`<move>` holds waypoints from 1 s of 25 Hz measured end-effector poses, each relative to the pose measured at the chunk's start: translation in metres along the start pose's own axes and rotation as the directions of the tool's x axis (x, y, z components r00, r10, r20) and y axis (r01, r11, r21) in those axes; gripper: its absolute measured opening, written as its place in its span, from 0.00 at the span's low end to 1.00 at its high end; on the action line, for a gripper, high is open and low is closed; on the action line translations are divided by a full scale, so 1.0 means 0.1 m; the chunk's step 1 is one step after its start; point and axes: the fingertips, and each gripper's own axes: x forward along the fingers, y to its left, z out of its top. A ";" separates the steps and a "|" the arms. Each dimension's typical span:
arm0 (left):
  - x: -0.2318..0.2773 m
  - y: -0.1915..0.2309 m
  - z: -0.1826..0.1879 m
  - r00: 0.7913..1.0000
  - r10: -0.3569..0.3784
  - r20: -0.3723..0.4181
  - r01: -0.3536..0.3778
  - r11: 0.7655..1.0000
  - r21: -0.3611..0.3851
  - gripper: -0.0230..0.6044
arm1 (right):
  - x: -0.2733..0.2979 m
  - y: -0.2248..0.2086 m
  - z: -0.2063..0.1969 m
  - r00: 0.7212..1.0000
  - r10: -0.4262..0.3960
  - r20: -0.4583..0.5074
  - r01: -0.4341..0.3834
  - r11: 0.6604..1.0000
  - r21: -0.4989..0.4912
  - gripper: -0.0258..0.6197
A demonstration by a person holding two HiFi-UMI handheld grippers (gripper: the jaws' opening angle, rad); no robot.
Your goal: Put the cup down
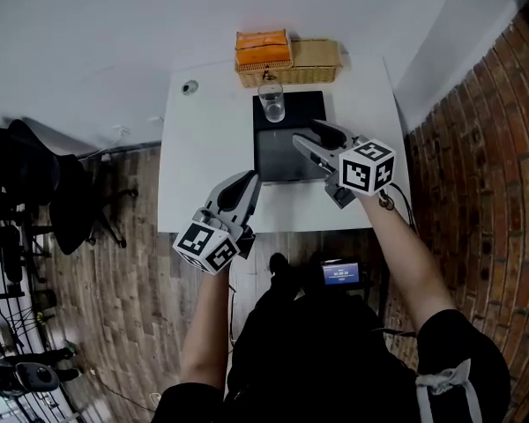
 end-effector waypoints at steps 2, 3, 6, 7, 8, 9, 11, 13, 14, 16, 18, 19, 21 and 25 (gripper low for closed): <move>0.01 -0.06 0.01 1.000 -0.015 0.004 0.015 1.000 0.004 0.06 | -0.14 0.10 0.07 1.000 0.000 0.019 0.001 1.000 -0.014 0.38; 0.02 -0.09 0.02 1.000 -0.024 0.006 0.024 1.000 0.009 0.06 | -0.21 0.15 0.09 1.000 -0.004 0.027 0.004 1.000 -0.029 0.33; 0.03 -0.18 0.07 0.999 -0.048 0.013 0.048 0.999 0.021 0.06 | -0.39 0.33 0.13 0.999 -0.016 0.043 0.020 0.996 -0.088 0.25; 0.04 -0.21 0.08 0.998 -0.055 0.016 0.054 0.998 0.023 0.06 | -0.45 0.40 0.15 0.999 -0.020 0.049 0.026 0.993 -0.112 0.22; 0.04 -0.24 0.10 0.998 -0.062 0.019 0.062 0.998 0.026 0.06 | -0.51 0.47 0.16 0.998 -0.026 0.054 0.033 0.990 -0.137 0.21; 0.04 -0.28 0.12 0.997 -0.070 0.021 0.069 0.997 0.030 0.06 | -0.56 0.54 0.16 0.998 -0.030 0.059 0.039 0.986 -0.159 0.19; 0.04 -0.34 0.14 0.996 -0.086 0.023 0.085 0.996 0.039 0.06 | -0.66 0.66 0.17 0.997 -0.032 0.073 0.045 0.982 -0.186 0.15; 0.04 -0.41 0.16 0.994 -0.106 0.023 0.105 0.993 0.050 0.06 | -0.75 0.75 0.18 0.995 -0.035 0.090 0.052 0.980 -0.193 0.13; 0.04 -0.44 0.16 0.993 -0.114 0.021 0.113 0.992 0.056 0.06 | -0.79 0.78 0.18 0.994 -0.039 0.100 0.057 0.980 -0.190 0.12; 0.02 -0.50 0.14 0.992 -0.125 0.016 0.124 0.990 0.063 0.06 | -0.88 0.83 0.18 0.991 -0.047 0.123 0.069 0.982 -0.176 0.11; -0.01 -0.56 0.13 0.991 -0.131 0.015 0.130 0.989 0.066 0.06 | -0.97 0.87 0.18 0.988 -0.061 0.144 0.085 0.982 -0.167 0.10; -0.03 -0.58 0.12 0.991 -0.134 0.013 0.133 0.989 0.068 0.06 | -1.01 0.89 0.17 0.986 -0.070 0.152 0.095 0.982 -0.165 0.10; -0.06 -0.65 0.11 0.990 -0.139 0.012 0.138 0.988 0.070 0.06 | -1.08 0.90 0.14 0.982 -0.091 0.164 0.117 0.981 -0.157 0.09; -0.11 -0.74 0.10 0.989 -0.142 0.025 0.140 0.988 0.066 0.06 | -1.18 0.87 0.04 0.975 -0.132 0.178 0.154 0.982 -0.114 0.08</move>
